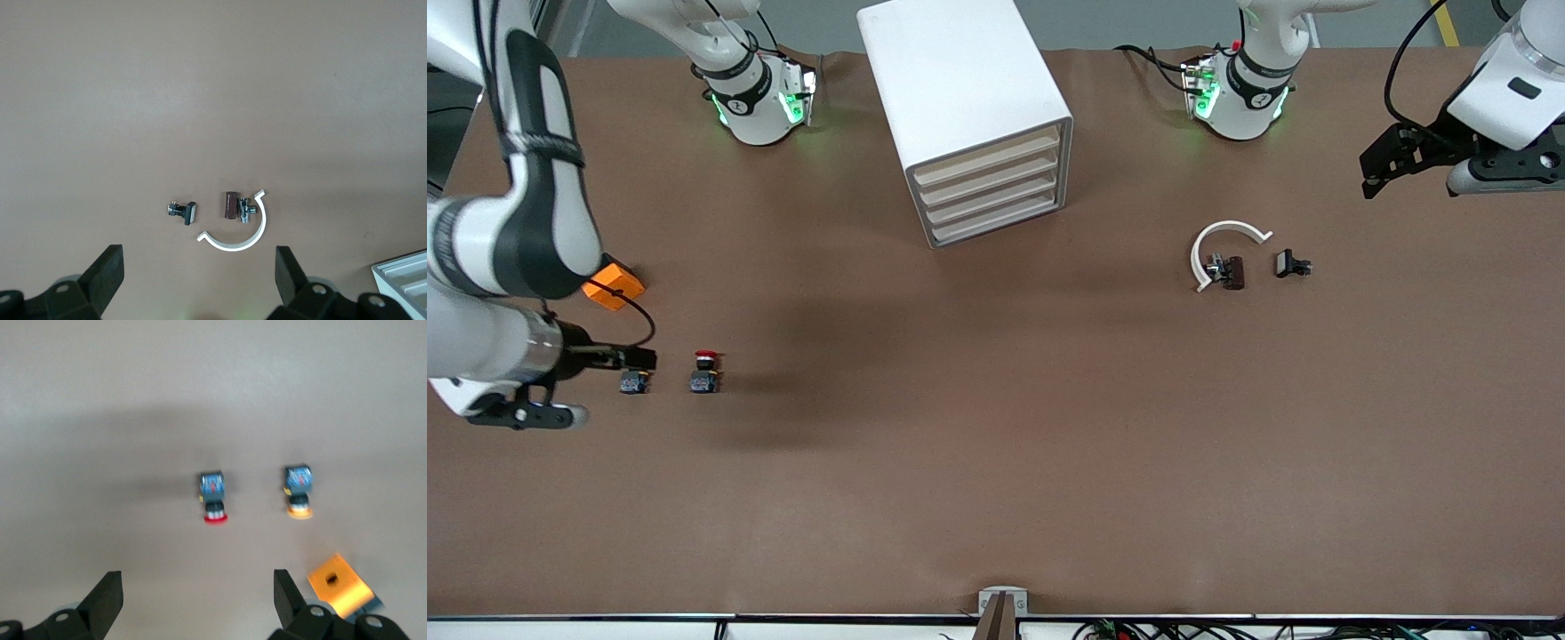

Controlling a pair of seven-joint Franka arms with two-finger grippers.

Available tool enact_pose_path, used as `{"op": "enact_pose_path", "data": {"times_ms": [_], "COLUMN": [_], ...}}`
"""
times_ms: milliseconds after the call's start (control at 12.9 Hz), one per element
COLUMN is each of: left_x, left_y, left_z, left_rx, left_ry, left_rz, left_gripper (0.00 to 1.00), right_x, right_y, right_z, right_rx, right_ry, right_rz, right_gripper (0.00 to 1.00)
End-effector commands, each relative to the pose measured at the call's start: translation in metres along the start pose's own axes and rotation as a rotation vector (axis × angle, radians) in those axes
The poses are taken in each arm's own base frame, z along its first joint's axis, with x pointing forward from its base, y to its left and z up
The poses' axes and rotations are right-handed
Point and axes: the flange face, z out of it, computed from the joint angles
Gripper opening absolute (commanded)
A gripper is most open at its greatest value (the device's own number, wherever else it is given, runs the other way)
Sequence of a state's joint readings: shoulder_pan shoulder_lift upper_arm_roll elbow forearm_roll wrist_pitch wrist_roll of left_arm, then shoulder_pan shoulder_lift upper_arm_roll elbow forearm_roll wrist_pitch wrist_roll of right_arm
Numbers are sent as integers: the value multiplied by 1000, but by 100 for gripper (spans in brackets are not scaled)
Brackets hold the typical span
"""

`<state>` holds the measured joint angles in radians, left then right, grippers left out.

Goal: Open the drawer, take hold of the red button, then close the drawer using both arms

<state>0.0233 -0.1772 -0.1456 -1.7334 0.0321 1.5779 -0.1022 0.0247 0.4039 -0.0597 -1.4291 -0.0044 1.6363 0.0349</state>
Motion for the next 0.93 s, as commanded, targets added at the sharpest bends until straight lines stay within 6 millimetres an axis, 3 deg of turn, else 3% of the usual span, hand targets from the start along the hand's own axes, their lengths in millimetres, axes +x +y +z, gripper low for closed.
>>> {"op": "enact_pose_path", "data": {"times_ms": [0, 155, 388, 543, 698, 853], "left_x": [-3, 1, 6, 11, 14, 15], "left_y": [-5, -5, -4, -13, -13, -12], "left_z": [-6, -4, 2, 7, 8, 11], "left_rx": [-15, -17, -20, -19, -21, -21], "left_ry": [1, 5, 4, 0, 14, 8], "left_rz": [7, 3, -6, -18, -18, -16], "left_gripper": [100, 100, 100, 100, 100, 100], "right_x": [-17, -25, -33, -35, -58, -68], "right_y": [8, 10, 18, 17, 12, 8], "right_z": [-44, -73, -99, -106, -136, -142], "right_rx": [-9, -17, -8, 1, 12, 10], "right_ry": [-41, -33, 1, 13, 54, 59], "right_rz": [10, 19, 32, 52, 43, 34], "right_gripper": [100, 100, 100, 100, 100, 100]}}
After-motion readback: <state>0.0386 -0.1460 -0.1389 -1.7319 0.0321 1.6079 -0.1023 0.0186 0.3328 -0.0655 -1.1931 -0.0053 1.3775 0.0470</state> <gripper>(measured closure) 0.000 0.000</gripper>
